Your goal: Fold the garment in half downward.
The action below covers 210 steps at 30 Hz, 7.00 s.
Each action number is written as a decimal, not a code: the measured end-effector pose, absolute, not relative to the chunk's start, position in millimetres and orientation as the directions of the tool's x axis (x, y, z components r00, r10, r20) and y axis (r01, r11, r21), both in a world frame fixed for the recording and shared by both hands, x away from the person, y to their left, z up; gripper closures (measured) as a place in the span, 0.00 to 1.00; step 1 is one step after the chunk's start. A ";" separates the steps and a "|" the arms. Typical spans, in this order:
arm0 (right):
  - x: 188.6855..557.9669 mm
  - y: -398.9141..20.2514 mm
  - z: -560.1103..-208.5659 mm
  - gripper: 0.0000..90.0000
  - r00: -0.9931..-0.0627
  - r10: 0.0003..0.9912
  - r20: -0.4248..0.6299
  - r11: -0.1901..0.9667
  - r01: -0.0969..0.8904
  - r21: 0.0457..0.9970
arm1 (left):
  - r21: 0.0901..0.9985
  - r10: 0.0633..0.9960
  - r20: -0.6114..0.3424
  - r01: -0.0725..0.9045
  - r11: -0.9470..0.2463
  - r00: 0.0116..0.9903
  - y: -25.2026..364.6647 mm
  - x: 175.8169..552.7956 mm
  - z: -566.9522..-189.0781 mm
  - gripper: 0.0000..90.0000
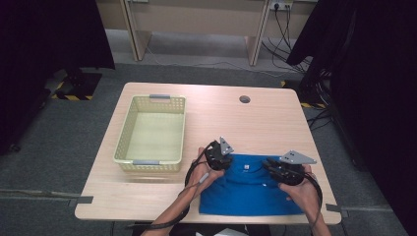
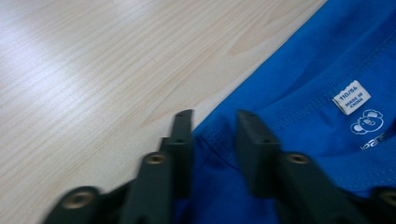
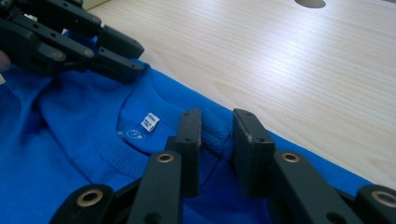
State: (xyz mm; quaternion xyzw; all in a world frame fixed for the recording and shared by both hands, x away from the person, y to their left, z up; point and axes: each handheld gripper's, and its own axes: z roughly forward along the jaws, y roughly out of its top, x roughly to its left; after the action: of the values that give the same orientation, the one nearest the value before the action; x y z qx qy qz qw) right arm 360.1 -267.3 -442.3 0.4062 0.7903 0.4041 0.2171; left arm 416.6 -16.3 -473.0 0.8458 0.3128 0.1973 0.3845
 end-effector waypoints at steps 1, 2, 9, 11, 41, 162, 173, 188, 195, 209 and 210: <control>360.3 -267.5 -442.4 0.81 -0.576 0.817 -0.015 0.343 0.466 0.816 | 0.774 0.681 0.100 0.374 -0.512 0.726 -16.4 415.5 -473.0 0.83; 360.4 -267.5 -442.5 0.81 -0.576 0.817 -0.015 0.343 0.466 0.816 | 0.773 0.679 0.117 0.363 -0.520 0.725 -16.0 414.0 -472.1 0.86; 358.4 -267.6 -440.4 0.81 -0.579 0.816 -0.008 0.335 0.461 0.821 | 0.815 0.677 0.108 0.325 -0.479 0.728 -7.4 397.1 -454.2 0.92; 356.6 -267.9 -439.2 0.81 -0.582 0.813 -0.003 0.330 0.458 0.825 | 0.828 0.675 0.092 0.320 -0.460 0.732 -3.5 389.7 -448.8 0.92; 271.1 -290.9 -411.2 0.67 -0.626 0.780 0.000 0.301 0.375 0.877 | 0.904 0.570 0.049 0.207 -0.375 0.820 22.1 296.3 -408.5 0.78; 348.8 -284.3 -474.0 0.19 -0.528 0.849 0.018 0.358 0.600 0.715 | 0.754 0.659 -0.004 0.435 -0.492 0.752 15.1 340.0 -481.1 0.12; 332.3 -277.4 -470.0 0.17 -0.527 0.850 0.012 0.347 0.575 0.741 | 0.782 0.677 -0.001 0.423 -0.458 0.736 31.0 331.2 -474.9 0.11; 326.4 -276.1 -475.6 0.18 -0.535 0.845 -0.008 0.382 0.593 0.709 | 0.782 0.683 0.001 0.425 -0.456 0.730 49.8 316.8 -477.0 0.10; 326.8 -284.8 -474.8 0.19 -0.525 0.851 -0.013 0.381 0.600 0.704 | 0.781 0.689 -0.002 0.432 -0.452 0.725 60.3 310.7 -478.6 0.10; 329.7 -296.4 -473.4 0.18 -0.526 0.850 -0.014 0.385 0.604 0.698 | 0.763 0.695 -0.004 0.451 -0.463 0.719 66.4 308.9 -481.5 0.10; 329.3 -296.3 -473.2 0.17 -0.523 0.852 -0.008 0.378 0.605 0.701 | 0.763 0.696 -0.005 0.453 -0.461 0.718 67.2 308.8 -481.6 0.10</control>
State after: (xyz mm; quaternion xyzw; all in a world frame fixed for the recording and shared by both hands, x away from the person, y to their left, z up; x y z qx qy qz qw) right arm 329.3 -296.3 -473.2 0.4507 0.8084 0.3284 0.1882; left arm 308.8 67.2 -481.6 0.8403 0.3419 0.1559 0.3907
